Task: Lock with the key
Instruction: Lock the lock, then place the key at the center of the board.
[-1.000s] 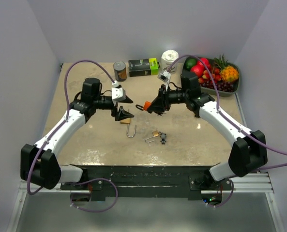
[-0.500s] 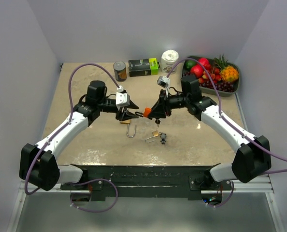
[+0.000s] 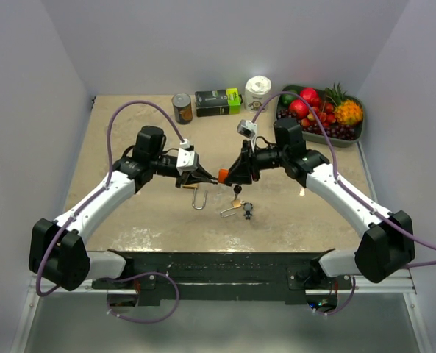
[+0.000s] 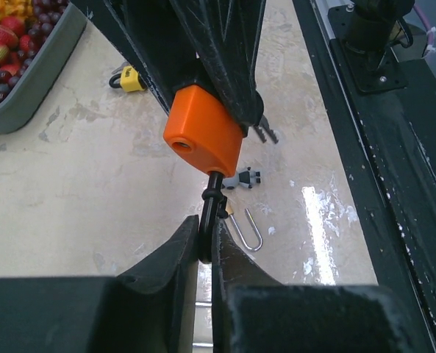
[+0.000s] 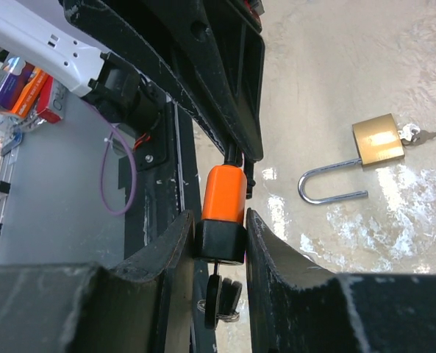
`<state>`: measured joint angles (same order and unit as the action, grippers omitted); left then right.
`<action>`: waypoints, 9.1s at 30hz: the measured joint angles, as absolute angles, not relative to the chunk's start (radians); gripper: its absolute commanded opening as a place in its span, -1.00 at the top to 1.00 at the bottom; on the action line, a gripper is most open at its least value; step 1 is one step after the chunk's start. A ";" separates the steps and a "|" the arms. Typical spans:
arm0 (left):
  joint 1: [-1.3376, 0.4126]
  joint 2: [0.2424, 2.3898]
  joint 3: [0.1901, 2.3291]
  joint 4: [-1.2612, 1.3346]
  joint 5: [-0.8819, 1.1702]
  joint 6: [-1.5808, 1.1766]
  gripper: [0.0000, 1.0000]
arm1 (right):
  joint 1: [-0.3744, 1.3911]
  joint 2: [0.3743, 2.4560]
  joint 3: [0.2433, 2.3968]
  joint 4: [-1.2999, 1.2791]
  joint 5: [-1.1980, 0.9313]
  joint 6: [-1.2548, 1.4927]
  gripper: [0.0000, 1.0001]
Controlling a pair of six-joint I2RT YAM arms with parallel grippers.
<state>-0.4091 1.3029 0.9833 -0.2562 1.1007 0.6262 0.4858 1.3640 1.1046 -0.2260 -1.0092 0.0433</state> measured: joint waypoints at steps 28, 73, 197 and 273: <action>-0.415 1.303 0.984 -0.329 1.041 0.585 1.00 | 0.471 1.351 1.105 -0.235 -0.959 0.064 -0.93; -0.422 1.291 1.015 -0.331 1.044 0.339 1.00 | 0.561 1.338 1.134 -0.455 -0.839 -0.517 1.00; -0.329 1.333 1.013 -0.411 1.118 0.487 1.00 | 0.574 1.414 1.154 -0.468 -0.796 -0.511 1.00; -0.270 1.328 0.951 -0.294 1.016 0.395 1.00 | 0.046 1.792 1.195 -0.381 -0.332 -0.180 -0.26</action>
